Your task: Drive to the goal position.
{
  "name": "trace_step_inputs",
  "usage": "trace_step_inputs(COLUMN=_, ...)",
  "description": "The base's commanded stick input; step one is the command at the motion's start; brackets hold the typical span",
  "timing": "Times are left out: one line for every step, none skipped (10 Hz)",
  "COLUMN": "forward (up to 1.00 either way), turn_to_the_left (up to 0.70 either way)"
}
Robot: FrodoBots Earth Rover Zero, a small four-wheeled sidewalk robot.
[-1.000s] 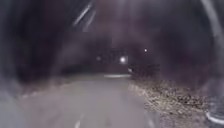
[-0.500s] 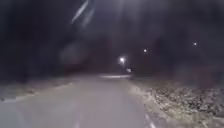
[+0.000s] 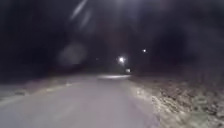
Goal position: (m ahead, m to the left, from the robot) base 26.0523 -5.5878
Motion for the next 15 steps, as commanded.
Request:
trace_step_inputs(forward=1.00, turn_to_the_left=0.40)
trace_step_inputs(forward=1.00, turn_to_the_left=0.40)
trace_step_inputs(forward=1.00, turn_to_the_left=0.40)
trace_step_inputs(forward=1.00, turn_to_the_left=0.39)
trace_step_inputs(forward=1.00, turn_to_the_left=0.30)
trace_step_inputs(forward=1.00, turn_to_the_left=0.20)
trace_step_inputs(forward=1.00, turn_to_the_left=0.10)
trace_step_inputs(forward=1.00, turn_to_the_left=0.00)
trace_step_inputs(forward=1.00, turn_to_the_left=0.00)
trace_step_inputs(forward=1.00, turn_to_the_left=0.00)
trace_step_inputs(forward=1.00, turn_to_the_left=0.00)
trace_step_inputs(forward=1.00, turn_to_the_left=0.00)
trace_step_inputs(forward=1.00, turn_to_the_left=0.00)
trace_step_inputs(forward=1.00, turn_to_the_left=0.00)
trace_step_inputs(forward=1.00, turn_to_the_left=0.00)
